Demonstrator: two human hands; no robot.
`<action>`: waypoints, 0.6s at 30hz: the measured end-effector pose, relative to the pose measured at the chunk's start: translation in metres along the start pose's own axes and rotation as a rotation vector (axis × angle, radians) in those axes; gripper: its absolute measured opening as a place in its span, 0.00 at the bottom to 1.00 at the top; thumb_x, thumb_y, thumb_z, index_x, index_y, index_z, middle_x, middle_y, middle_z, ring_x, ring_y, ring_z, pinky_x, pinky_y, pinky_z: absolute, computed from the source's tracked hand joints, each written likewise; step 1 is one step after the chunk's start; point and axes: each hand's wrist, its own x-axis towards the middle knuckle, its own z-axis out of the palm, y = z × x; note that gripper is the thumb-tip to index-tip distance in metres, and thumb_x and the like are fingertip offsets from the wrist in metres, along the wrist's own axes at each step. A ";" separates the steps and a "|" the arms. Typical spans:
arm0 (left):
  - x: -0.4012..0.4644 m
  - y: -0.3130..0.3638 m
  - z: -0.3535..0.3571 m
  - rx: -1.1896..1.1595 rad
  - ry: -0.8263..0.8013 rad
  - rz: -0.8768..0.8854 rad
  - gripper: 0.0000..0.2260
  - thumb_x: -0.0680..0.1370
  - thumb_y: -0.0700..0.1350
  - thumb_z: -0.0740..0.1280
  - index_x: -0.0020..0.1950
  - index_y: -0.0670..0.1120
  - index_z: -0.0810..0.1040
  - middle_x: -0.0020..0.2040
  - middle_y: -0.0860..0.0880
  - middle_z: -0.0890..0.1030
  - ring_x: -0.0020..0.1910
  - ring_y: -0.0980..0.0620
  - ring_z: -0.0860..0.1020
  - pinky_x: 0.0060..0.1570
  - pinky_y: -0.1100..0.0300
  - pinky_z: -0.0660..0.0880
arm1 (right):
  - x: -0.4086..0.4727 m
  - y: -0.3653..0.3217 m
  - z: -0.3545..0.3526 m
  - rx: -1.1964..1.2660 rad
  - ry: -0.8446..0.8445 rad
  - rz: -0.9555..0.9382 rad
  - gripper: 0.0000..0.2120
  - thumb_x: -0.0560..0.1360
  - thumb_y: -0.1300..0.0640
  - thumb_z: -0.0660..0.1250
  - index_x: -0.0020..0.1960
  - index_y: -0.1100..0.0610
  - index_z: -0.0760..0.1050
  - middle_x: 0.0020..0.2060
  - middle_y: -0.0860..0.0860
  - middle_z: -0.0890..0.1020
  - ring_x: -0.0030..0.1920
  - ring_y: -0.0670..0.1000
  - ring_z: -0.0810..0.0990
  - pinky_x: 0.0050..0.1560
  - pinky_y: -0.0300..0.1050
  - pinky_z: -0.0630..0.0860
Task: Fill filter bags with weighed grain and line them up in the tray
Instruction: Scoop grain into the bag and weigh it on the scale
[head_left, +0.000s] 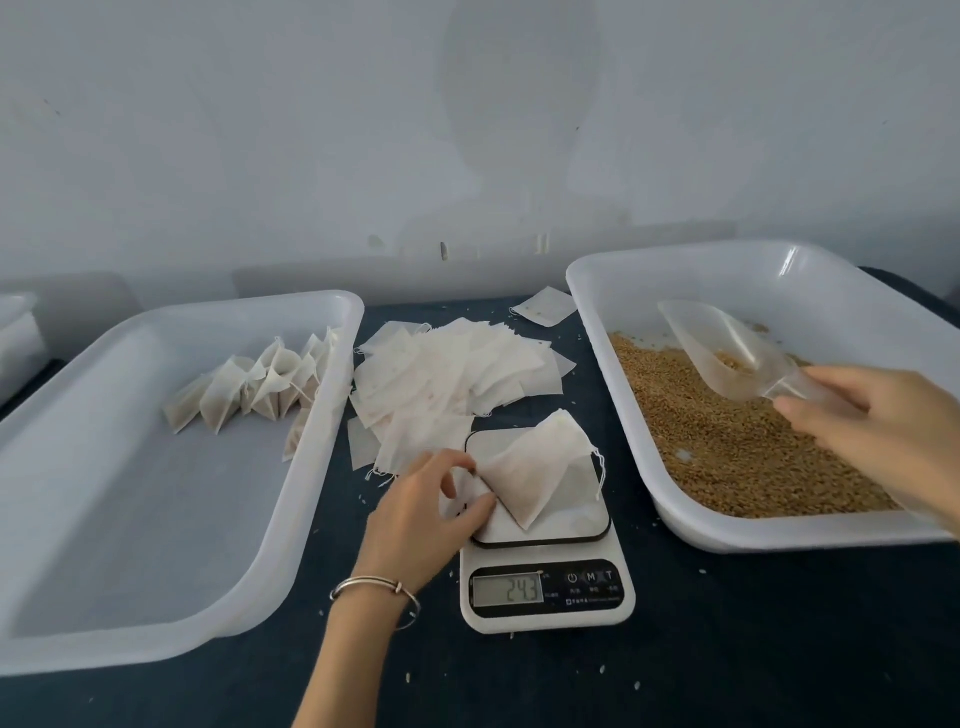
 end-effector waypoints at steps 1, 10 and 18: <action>0.001 0.001 0.000 0.014 0.055 -0.023 0.09 0.74 0.54 0.67 0.54 0.58 0.74 0.42 0.57 0.73 0.37 0.59 0.73 0.36 0.62 0.70 | 0.000 0.000 0.000 0.004 -0.004 -0.007 0.15 0.74 0.46 0.66 0.60 0.44 0.75 0.44 0.45 0.82 0.46 0.50 0.79 0.47 0.52 0.73; 0.030 -0.005 -0.012 -0.195 0.408 -0.227 0.08 0.80 0.38 0.58 0.52 0.46 0.77 0.51 0.47 0.77 0.40 0.50 0.80 0.34 0.69 0.73 | 0.001 -0.001 0.003 0.004 0.019 -0.031 0.15 0.73 0.45 0.66 0.59 0.43 0.76 0.43 0.42 0.82 0.44 0.48 0.79 0.44 0.48 0.72; 0.076 -0.037 0.015 0.335 0.004 -0.191 0.21 0.81 0.49 0.58 0.72 0.43 0.63 0.75 0.49 0.59 0.76 0.47 0.53 0.69 0.48 0.61 | -0.002 -0.004 0.004 -0.008 -0.015 -0.070 0.13 0.73 0.46 0.66 0.58 0.43 0.76 0.40 0.41 0.81 0.41 0.46 0.79 0.41 0.46 0.73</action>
